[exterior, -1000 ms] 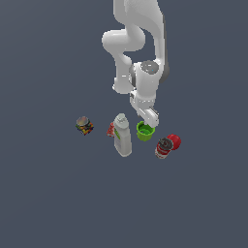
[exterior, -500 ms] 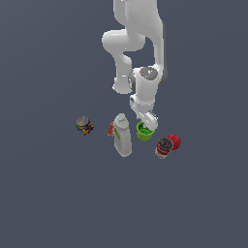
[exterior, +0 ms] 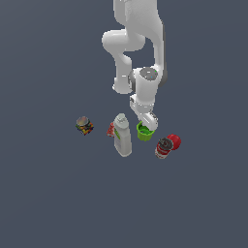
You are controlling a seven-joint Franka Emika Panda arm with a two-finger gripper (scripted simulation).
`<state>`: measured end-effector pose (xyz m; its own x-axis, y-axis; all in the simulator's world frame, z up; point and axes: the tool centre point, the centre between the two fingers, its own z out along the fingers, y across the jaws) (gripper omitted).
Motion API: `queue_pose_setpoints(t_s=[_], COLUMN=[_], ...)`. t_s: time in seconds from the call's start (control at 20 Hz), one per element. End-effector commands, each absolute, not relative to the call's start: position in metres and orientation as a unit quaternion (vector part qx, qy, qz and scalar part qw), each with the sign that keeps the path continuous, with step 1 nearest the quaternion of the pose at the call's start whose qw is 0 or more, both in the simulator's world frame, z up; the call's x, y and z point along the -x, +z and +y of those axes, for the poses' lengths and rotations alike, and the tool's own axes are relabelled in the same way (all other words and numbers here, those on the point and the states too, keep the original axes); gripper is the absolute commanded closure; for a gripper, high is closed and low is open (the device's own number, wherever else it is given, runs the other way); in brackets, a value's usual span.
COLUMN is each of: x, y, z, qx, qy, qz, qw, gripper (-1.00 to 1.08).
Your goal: Pick up a designated object from a clutter of objects.
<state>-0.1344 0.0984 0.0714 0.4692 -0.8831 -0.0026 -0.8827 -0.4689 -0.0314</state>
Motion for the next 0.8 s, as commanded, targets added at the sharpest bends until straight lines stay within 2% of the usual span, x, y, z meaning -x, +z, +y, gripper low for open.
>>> queue_pose_setpoints(t_s=[0.0, 0.35, 0.75], x=[0.135, 0.131, 0.117], y=[0.071, 0.077, 0.106], z=[0.098, 0.093, 0.066], qx=[0.857, 0.857, 0.857], qy=[-0.007, -0.007, -0.006], qz=[0.515, 0.515, 0.515], qw=[0.014, 0.014, 0.015], gripper=[1.08, 1.08, 1.08])
